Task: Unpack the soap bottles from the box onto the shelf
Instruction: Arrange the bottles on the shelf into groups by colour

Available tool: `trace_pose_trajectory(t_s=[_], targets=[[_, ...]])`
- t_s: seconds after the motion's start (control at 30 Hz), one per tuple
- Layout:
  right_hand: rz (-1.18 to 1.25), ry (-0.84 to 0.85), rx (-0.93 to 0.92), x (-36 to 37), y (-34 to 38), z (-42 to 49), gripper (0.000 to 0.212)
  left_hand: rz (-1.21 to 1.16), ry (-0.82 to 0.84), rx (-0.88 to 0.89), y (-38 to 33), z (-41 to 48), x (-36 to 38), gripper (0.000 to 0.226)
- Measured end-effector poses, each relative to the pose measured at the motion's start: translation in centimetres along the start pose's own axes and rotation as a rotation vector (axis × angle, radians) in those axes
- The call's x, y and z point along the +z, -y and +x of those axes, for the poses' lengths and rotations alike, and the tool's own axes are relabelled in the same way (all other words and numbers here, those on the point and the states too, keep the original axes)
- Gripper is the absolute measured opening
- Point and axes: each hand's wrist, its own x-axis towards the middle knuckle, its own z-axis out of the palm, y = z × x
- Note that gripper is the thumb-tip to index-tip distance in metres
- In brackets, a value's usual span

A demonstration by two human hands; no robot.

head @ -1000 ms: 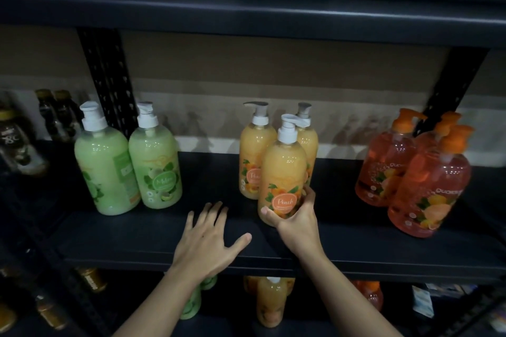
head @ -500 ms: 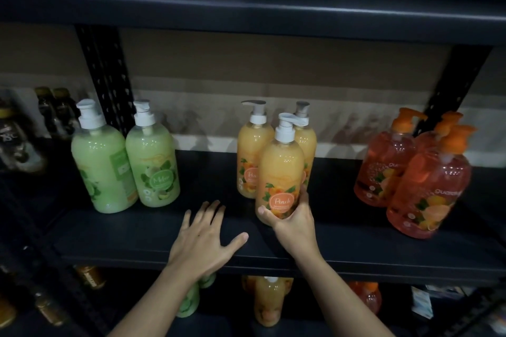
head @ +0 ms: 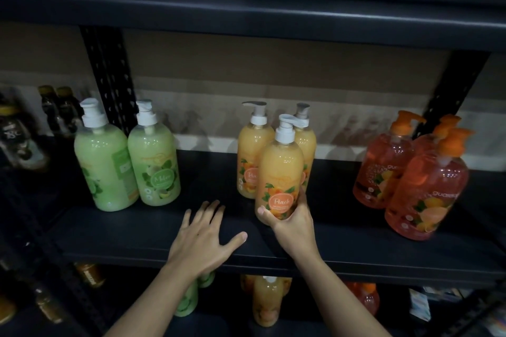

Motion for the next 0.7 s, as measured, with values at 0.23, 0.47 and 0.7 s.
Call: trace_pose_trajectory(t_s=[0.23, 0.47, 0.7], targets=[[-0.049, -0.005, 0.075, 0.0, 0.5, -0.3, 0.092, -0.164, 0.056, 0.027, 0.6, 0.2, -0.8, 0.108], [-0.021, -0.177, 0.205, 0.8, 2.1, -4.2, 0.110, -0.596, -0.011, -0.008, 3.9, -2.0, -2.5, 0.040], [0.082, -0.183, 0.185, 6.4, 4.2, -7.7, 0.062, -0.819, -0.316, -0.136, 9.1, -4.5, -4.0, 0.011]])
